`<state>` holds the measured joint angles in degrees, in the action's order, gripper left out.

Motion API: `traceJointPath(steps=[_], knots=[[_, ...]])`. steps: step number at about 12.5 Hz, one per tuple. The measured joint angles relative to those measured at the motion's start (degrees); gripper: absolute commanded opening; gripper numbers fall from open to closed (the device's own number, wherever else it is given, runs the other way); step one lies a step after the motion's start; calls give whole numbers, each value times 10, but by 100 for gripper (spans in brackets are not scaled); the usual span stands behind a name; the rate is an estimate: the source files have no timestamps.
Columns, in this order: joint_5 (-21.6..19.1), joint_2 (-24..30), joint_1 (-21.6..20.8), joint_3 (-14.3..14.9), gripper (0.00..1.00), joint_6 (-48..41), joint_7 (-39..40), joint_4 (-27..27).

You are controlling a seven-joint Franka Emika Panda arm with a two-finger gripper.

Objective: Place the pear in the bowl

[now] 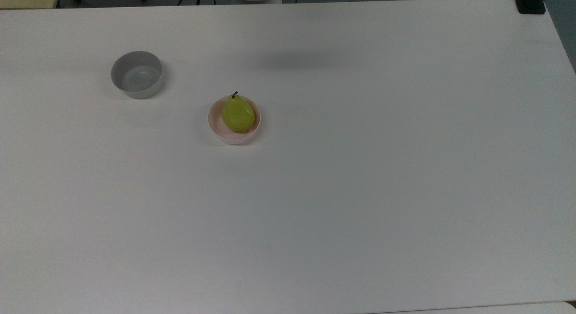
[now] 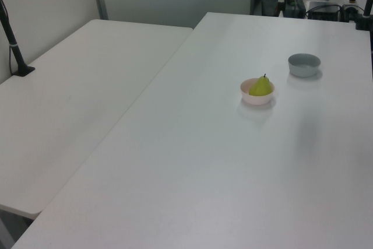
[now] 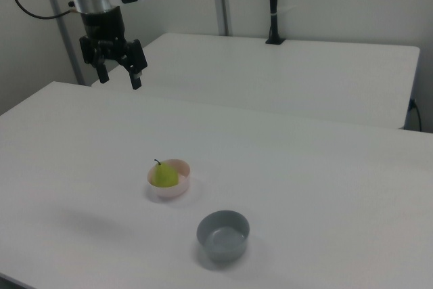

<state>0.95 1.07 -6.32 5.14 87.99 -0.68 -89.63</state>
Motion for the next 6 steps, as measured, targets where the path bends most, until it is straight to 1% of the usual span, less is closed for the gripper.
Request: traceJointPath(steps=[6], knots=[[3,0,0,1,100,0,4,0]])
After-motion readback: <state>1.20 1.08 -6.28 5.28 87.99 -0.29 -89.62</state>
